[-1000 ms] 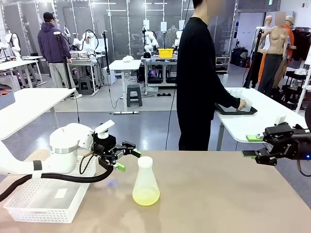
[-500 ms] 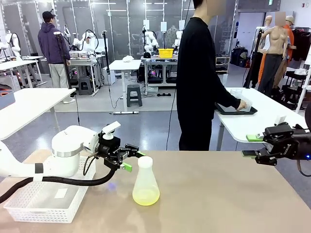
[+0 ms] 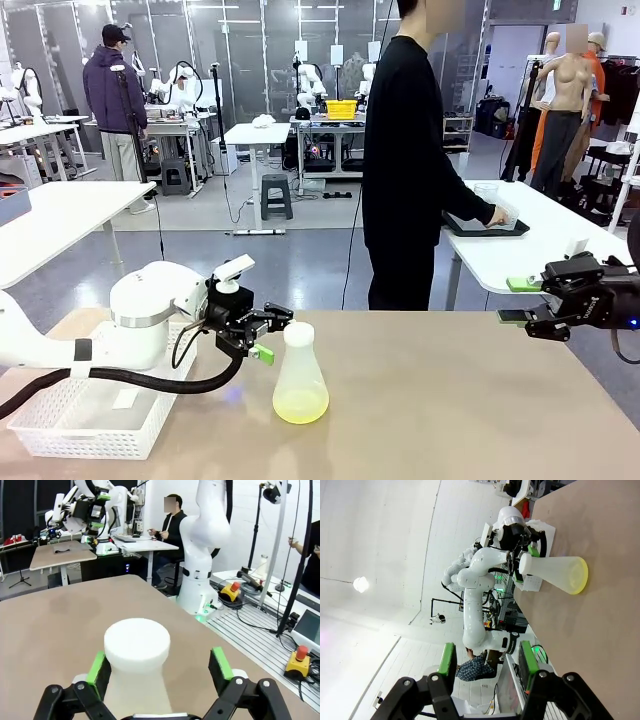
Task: Prepare the solutions needed for the experiment.
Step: When the human places the Big flask in the center of the table, pick up the Big flask and place it in the left Organizing basket.
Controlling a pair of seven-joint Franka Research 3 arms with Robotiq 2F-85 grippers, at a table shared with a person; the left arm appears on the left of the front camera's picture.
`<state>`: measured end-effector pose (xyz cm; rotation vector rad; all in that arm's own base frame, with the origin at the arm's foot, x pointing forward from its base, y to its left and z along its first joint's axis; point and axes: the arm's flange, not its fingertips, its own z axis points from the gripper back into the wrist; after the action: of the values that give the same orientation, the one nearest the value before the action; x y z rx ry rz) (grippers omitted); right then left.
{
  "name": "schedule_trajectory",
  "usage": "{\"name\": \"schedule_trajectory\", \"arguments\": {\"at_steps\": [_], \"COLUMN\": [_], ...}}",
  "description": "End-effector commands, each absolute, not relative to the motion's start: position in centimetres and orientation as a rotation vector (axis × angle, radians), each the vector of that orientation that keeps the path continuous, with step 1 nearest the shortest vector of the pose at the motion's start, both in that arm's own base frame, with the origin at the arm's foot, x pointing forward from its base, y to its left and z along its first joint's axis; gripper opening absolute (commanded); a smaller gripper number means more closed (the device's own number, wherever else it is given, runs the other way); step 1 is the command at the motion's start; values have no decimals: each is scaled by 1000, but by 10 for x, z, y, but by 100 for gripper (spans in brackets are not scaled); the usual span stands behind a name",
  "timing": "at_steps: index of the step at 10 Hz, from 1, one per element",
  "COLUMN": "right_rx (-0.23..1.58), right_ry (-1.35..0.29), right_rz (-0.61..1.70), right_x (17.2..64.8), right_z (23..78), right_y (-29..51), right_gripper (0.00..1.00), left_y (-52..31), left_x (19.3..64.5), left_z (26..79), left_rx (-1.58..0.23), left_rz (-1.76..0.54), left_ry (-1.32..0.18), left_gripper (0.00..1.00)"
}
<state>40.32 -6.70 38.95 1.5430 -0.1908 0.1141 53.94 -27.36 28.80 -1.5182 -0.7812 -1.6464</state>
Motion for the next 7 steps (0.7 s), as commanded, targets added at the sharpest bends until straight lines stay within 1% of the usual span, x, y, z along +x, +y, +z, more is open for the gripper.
{"name": "schedule_trajectory", "arguments": {"at_steps": [1,2,4,7], "right_rx": [1547,1547,1547,1547], "right_ry": [-194,-194,-194,-194], "right_rz": [120,120,120,120], "right_x": [404,404,404,404], "right_z": [391,391,391,391], "right_y": [-67,-67,-67,-67], "right_gripper": [64,64,64,64], "left_y": [-358,-363,-367,-384], "left_x": [596,595,609,619], "left_z": [278,274,262,252], "left_rx": [-1548,-1514,-1483,-1559], "left_rz": [-1675,-1664,-1648,-1648], "left_ry": [-792,-772,-781,-793], "left_gripper": [100,100,100,100]}}
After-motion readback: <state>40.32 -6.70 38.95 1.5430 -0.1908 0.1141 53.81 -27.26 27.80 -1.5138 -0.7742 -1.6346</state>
